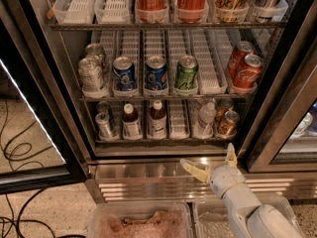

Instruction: Pick water bottle from bottom shelf of fridge

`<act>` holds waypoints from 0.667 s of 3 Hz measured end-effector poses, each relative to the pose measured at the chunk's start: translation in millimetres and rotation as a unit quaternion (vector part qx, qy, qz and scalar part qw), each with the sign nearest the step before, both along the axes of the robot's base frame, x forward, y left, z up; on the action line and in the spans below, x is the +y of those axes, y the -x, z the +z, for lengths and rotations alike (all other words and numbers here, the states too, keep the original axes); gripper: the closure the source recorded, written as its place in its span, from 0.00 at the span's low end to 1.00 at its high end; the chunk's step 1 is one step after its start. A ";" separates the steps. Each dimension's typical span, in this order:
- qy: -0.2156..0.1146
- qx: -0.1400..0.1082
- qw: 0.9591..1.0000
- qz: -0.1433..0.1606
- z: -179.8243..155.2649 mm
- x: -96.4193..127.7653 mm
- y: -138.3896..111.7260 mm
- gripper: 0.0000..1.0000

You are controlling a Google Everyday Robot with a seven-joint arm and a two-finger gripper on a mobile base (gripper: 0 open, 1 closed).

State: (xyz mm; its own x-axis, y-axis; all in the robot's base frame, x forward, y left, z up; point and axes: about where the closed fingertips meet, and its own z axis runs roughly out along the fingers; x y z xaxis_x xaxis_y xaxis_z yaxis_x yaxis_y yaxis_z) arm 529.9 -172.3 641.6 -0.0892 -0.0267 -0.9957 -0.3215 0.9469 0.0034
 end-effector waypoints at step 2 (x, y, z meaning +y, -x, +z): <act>-0.007 -0.018 1.000 -0.004 -7.8 9.2 -27.8 0.00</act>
Offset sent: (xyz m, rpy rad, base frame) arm 0.0465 0.0126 -0.0126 0.0205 -0.0567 -0.0112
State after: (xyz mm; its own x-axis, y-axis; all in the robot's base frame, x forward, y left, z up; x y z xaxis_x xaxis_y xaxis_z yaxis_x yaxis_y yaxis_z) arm 557.7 -163.1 633.8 -0.0527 -0.0130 -0.9985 -0.3132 0.9497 0.0042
